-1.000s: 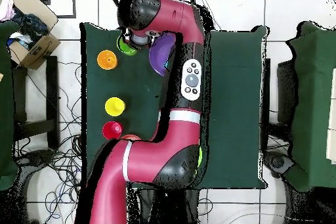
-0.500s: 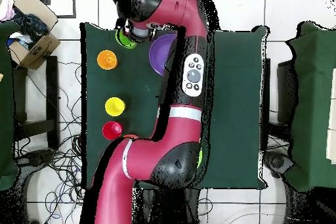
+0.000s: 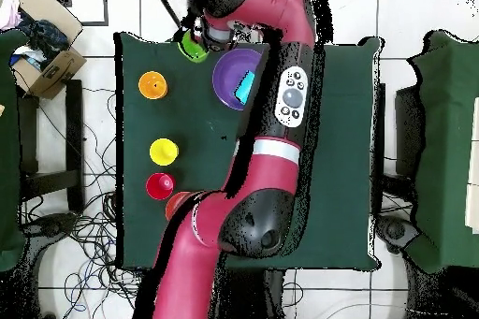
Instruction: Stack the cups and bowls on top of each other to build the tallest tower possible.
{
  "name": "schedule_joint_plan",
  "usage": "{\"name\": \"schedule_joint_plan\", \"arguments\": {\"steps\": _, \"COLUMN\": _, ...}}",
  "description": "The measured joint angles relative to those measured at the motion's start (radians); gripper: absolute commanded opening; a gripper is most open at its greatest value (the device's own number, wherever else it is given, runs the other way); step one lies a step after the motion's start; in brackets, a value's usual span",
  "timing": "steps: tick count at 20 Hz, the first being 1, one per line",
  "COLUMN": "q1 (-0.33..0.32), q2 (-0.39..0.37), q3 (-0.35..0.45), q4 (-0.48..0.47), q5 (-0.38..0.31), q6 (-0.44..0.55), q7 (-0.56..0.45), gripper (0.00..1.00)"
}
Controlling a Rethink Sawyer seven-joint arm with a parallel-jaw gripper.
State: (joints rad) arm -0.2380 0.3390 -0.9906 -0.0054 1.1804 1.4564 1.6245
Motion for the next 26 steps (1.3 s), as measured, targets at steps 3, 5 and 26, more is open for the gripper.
{"name": "schedule_joint_plan", "arguments": {"steps": 3, "q1": -0.025, "q2": 0.011, "q3": -0.090, "q4": -0.004, "q5": 0.084, "q6": 0.000, "q7": -0.027, "gripper": 0.00}}
{"name": "schedule_joint_plan", "arguments": {"steps": 5, "q1": -0.053, "q2": 0.021, "q3": -0.198, "q4": -0.005, "q5": 0.183, "q6": 0.000, "q7": -0.061, "gripper": 0.00}}
{"name": "schedule_joint_plan", "arguments": {"steps": 26, "q1": -0.124, "q2": 0.052, "q3": -0.581, "q4": -0.007, "q5": 0.481, "q6": 0.000, "q7": -0.175, "gripper": 0.00}}
